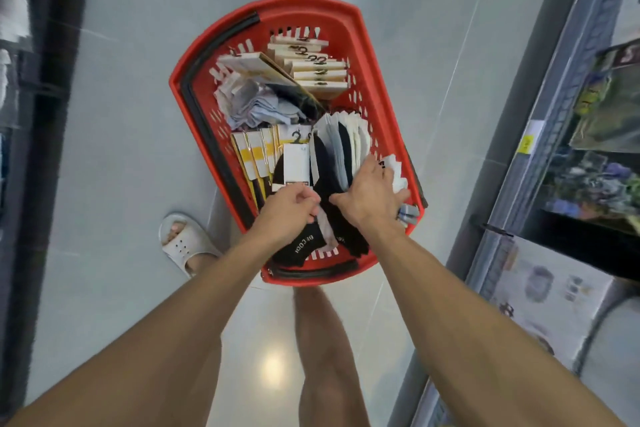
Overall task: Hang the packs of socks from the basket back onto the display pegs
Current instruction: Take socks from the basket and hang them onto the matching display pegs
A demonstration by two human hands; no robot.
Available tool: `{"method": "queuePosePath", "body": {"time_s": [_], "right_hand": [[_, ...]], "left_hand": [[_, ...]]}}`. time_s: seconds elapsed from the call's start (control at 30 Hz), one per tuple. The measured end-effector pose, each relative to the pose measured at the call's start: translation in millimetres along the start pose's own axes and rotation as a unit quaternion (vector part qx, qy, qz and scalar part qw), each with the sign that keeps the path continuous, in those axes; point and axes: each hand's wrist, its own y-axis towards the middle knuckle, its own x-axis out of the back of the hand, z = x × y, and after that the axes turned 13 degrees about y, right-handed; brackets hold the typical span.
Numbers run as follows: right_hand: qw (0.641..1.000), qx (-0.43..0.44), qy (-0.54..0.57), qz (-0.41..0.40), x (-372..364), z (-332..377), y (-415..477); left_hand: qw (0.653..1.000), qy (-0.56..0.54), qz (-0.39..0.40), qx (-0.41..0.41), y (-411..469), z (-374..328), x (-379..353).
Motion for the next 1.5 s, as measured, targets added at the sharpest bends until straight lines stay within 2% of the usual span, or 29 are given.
{"method": "queuePosePath", "body": {"time_s": [0.2,0.33,0.4,0.57,0.73,0.8,0.93,1.03,1.13,1.23,1.3,1.37,1.43,1.5], "right_hand": [[0.998,0.051,0.025,-0.042,27.4,1.0,-5.8],[0.988,0.091,0.06,-0.112,39.7,5.3,-42.1],[0.984,0.118,0.064,-0.121,47.8,12.3,-67.2],[0.972,0.224,0.053,-0.057,77.4,42.4,-133.8],[0.947,0.285,0.144,0.036,128.4,84.6,-186.8],[0.934,0.305,0.183,0.043,152.6,103.6,-206.7],[0.898,0.351,0.264,0.021,205.0,145.5,-246.3],[0.862,0.415,0.291,0.0,241.5,178.9,-282.6],[0.848,0.453,0.276,-0.007,269.8,212.6,-330.0],[0.828,0.504,0.245,-0.015,287.9,246.4,-386.4],[0.806,0.539,0.245,0.014,295.5,268.5,-426.3],[0.805,0.527,0.266,0.066,302.8,290.6,-469.4],[0.794,0.527,0.286,0.099,306.9,309.8,-515.4],[0.741,0.573,0.333,0.111,307.8,327.3,-563.5]], "left_hand": [[0.993,-0.095,0.019,0.073,-4.7,-11.1,-16.3],[0.969,-0.239,0.057,0.026,-18.4,-29.9,-11.2],[0.957,-0.281,0.068,-0.001,-27.5,-39.2,-7.7],[0.928,-0.364,-0.032,-0.072,-46.1,-46.0,27.2],[0.895,-0.426,-0.029,-0.126,-88.7,-56.1,87.1],[0.879,-0.46,-0.031,-0.124,-114.9,-67.9,110.4],[0.853,-0.501,-0.051,-0.138,-183.9,-95.1,160.1],[0.838,-0.514,-0.099,-0.155,-248.7,-105.4,196.3],[0.828,-0.494,-0.197,-0.18,-324.1,-109.7,223.8],[0.795,-0.488,-0.298,-0.201,-407.8,-103.4,240.3],[0.779,-0.488,-0.32,-0.228,-466.0,-95.0,247.9],[0.774,-0.465,-0.297,-0.311,-530.3,-87.7,254.0],[0.753,-0.452,-0.321,-0.354,-596.2,-77.2,260.4],[0.741,-0.433,-0.361,-0.366,-654.4,-60.1,265.7]]}}
